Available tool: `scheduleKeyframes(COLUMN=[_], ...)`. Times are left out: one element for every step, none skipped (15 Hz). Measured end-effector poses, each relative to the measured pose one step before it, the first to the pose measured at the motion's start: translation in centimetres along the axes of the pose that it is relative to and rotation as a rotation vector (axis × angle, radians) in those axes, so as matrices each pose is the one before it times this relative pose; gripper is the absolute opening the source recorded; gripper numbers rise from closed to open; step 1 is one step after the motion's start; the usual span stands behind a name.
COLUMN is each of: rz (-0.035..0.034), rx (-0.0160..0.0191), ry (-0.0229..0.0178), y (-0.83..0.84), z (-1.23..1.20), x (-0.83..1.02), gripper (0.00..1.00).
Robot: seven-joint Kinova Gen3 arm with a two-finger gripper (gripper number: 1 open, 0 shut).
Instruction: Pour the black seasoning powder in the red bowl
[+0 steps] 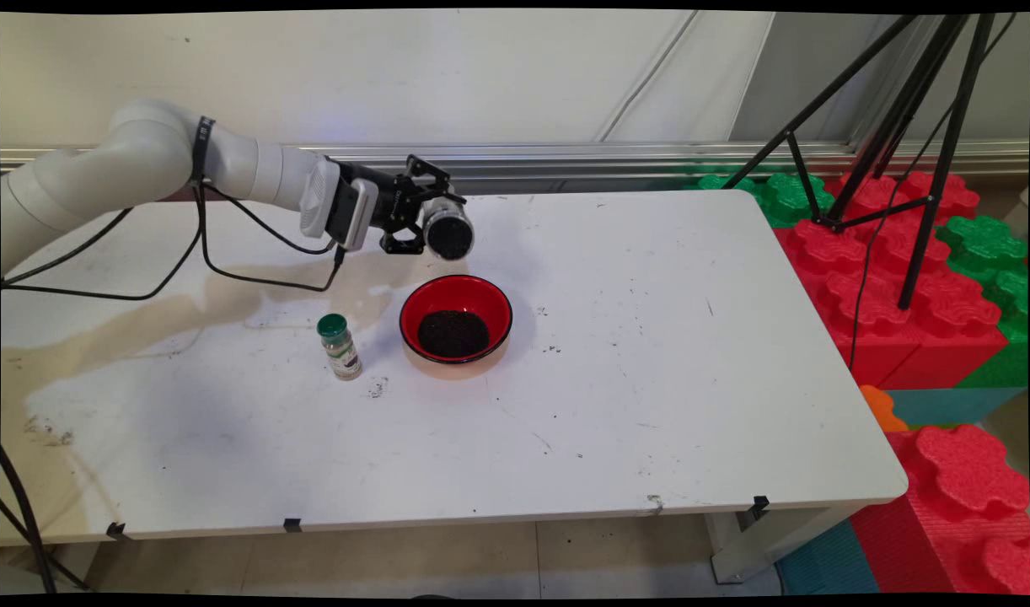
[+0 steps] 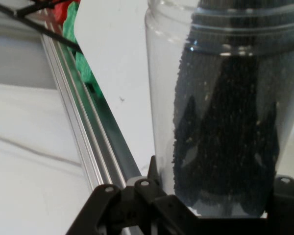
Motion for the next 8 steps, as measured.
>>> scheduleKeyframes(rz=[-0.05002,-0.03193,-0.04996,-0.03038,-0.04374,-0.04361,-0.03667,-0.02467], rx=[-0.00175,-0.00108,-0.00124,-0.00071,-0.00014,-0.00008,-0.00044,-0.00023], ry=[0.00134,0.00117,0.00218,0.00161,0.00259,0.00257,0.00291,0.0016], y=[-0.222,-0.159,-0.27,-0.173,-0.272,-0.269,-0.228,-0.156], z=[-0.136,-0.089,-0.142,-0.091,-0.121,-0.113,-0.079,-0.059], x=[-0.066,-0.028,-0.028,0.006,0.033,0.059,0.082,0.056], gripper=[0.0,0.0,0.0,0.0,0.0,0.0,0.0,0.0])
